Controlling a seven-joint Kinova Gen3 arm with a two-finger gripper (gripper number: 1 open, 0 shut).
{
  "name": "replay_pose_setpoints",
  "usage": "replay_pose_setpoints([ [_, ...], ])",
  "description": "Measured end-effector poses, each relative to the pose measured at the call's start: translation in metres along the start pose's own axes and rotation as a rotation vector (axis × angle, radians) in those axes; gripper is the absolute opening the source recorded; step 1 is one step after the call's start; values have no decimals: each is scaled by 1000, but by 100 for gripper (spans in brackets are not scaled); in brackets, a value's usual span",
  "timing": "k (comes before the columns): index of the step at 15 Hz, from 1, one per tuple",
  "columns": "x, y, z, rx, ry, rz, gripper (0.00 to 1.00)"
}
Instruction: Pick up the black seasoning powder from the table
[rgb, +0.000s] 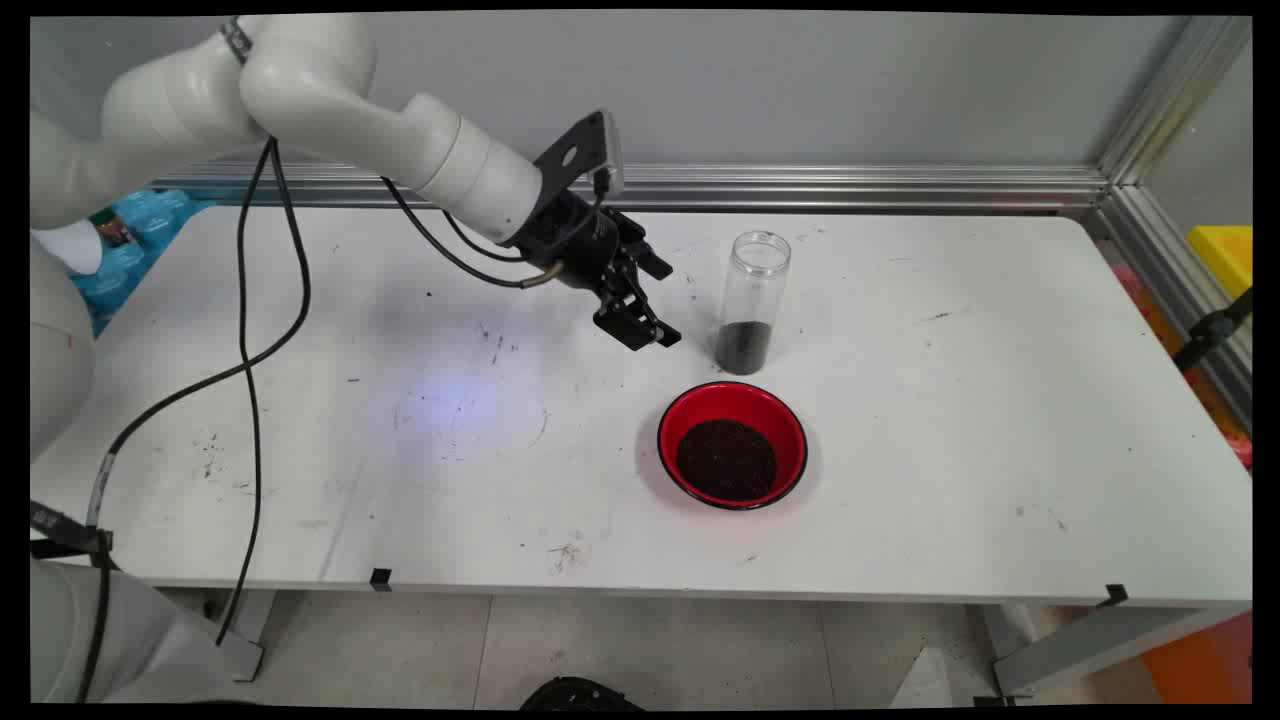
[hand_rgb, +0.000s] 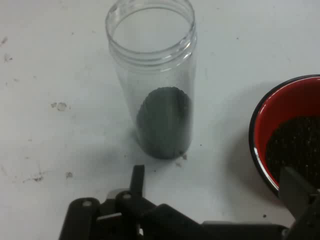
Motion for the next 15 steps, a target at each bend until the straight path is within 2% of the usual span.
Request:
replay_pose_setpoints([
  [9, -16, -3, 27, 7, 24, 39, 100],
  [15, -27, -13, 51, 8, 36, 55, 100],
])
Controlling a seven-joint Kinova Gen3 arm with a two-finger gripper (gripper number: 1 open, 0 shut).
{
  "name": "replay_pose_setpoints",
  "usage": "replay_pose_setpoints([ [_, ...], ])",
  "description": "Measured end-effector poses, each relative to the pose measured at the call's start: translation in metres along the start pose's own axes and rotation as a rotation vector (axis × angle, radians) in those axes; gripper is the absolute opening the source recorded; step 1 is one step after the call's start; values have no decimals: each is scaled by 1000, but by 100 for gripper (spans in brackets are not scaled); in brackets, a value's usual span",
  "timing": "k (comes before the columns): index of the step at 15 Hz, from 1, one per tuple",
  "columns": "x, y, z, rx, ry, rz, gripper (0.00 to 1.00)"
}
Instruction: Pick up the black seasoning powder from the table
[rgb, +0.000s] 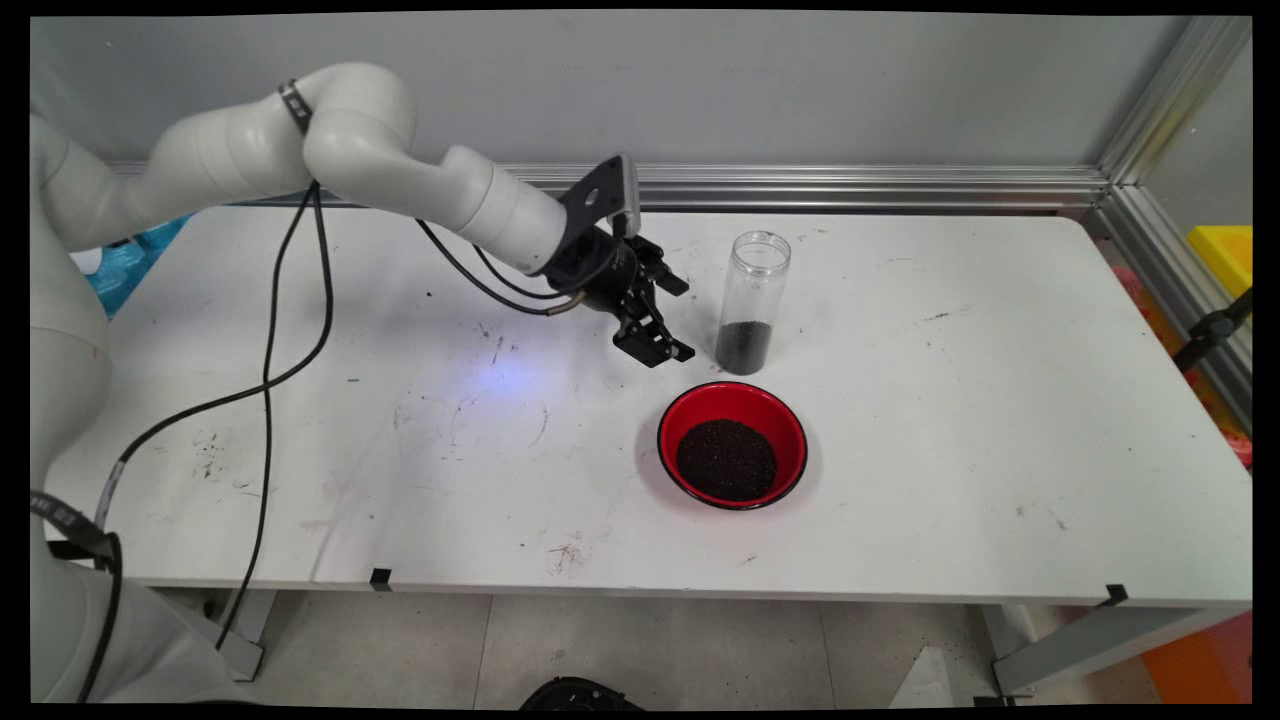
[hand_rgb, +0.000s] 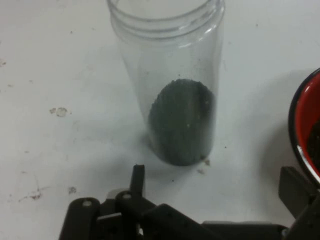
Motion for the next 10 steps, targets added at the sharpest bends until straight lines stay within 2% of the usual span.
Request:
replay_pose_setpoints([
  [10, -7, -17, 39, -14, 32, 5, 100],
])
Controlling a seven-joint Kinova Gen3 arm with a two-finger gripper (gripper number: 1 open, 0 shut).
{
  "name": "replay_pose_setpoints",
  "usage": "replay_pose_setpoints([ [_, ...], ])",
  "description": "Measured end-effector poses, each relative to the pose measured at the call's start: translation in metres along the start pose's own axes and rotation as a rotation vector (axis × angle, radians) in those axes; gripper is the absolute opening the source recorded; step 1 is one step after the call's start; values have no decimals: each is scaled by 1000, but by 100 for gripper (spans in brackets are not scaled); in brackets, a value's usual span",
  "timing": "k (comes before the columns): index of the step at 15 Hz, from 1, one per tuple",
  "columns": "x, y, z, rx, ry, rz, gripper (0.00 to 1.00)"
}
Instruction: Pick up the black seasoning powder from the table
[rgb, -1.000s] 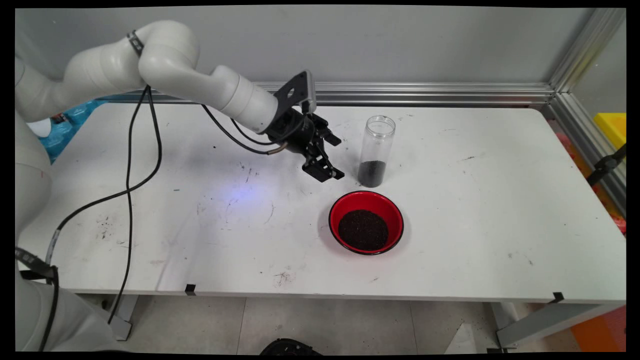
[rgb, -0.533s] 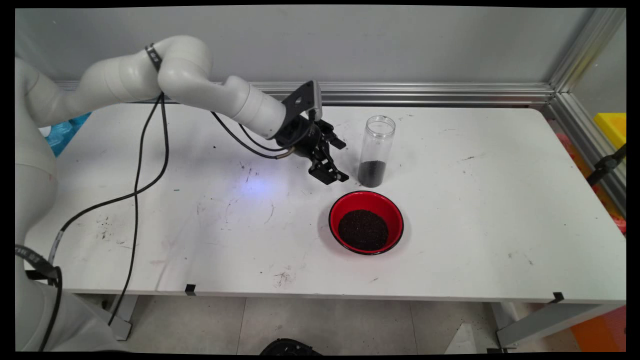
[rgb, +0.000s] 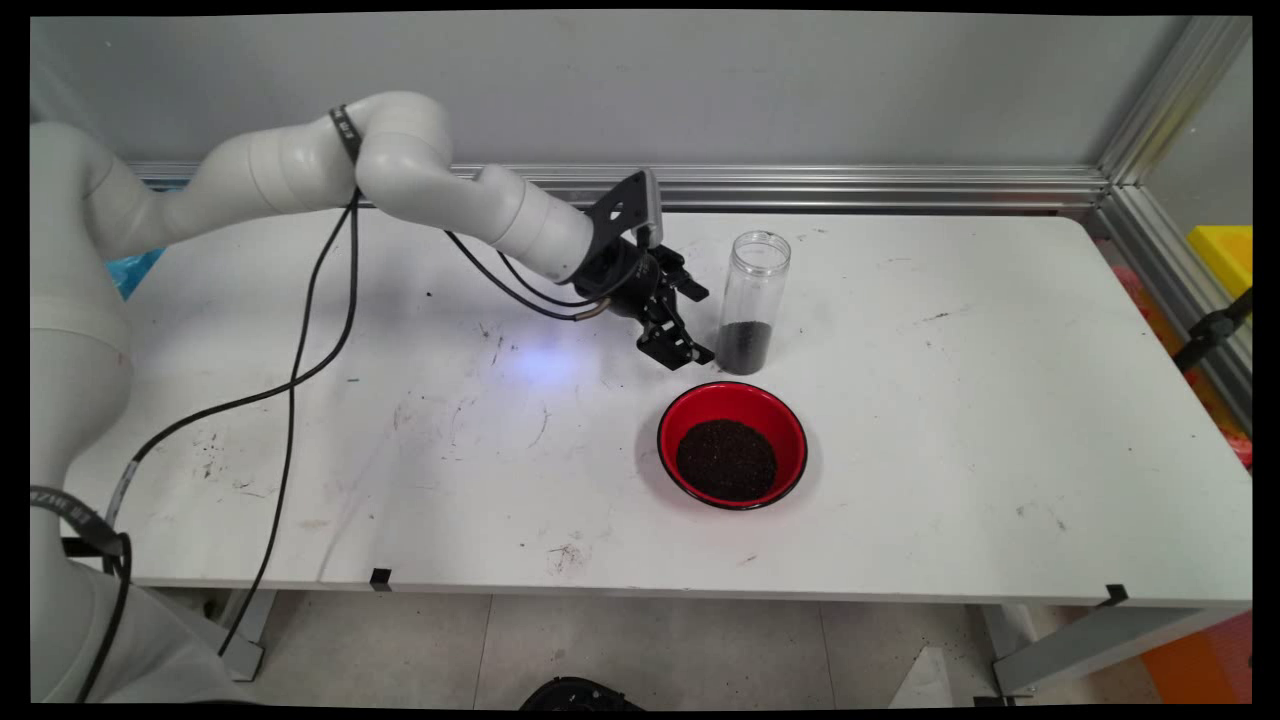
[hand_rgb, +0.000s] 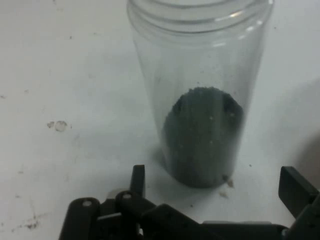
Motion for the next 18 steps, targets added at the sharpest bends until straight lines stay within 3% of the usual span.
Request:
replay_pose_setpoints([
  [18, -1, -10, 52, -41, 26, -41, 100],
])
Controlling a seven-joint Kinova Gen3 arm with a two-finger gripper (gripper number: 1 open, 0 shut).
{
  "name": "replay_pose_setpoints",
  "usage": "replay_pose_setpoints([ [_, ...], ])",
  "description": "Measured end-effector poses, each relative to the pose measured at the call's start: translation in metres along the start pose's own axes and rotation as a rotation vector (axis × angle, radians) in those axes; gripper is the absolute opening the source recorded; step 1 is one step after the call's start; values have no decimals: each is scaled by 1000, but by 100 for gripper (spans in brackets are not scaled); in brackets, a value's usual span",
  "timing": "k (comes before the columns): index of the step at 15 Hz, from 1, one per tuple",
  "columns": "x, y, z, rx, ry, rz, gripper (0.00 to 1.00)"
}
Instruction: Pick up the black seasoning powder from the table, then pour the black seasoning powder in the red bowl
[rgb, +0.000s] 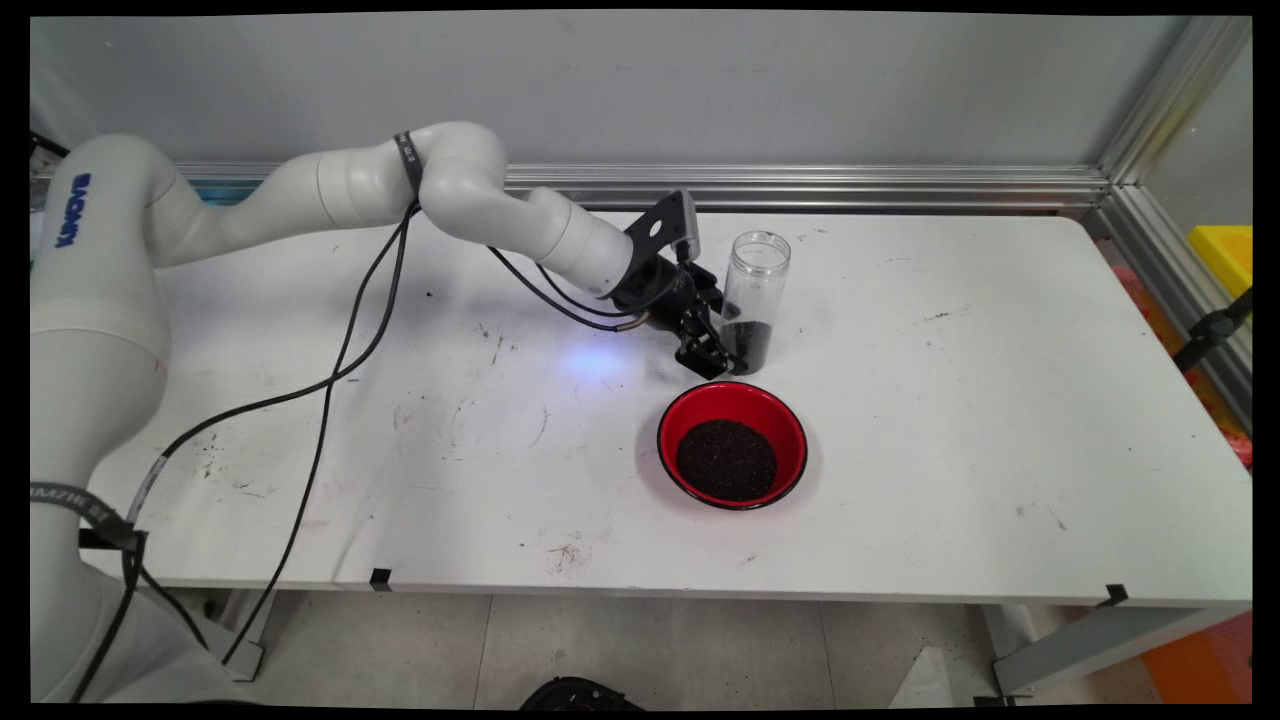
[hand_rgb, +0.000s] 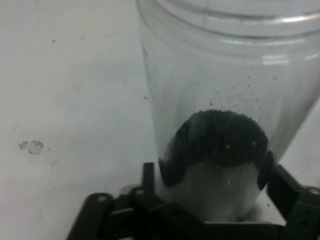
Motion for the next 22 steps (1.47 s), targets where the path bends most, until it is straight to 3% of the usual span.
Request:
replay_pose_setpoints([
  [1, 0, 0, 1, -2, 1, 0, 0],
  [8, 1, -4, 0, -1, -2, 3, 0],
  [15, 20, -9, -24, 30, 8, 34, 0],
  [22, 37, -1, -47, 31, 14, 79, 0],
])
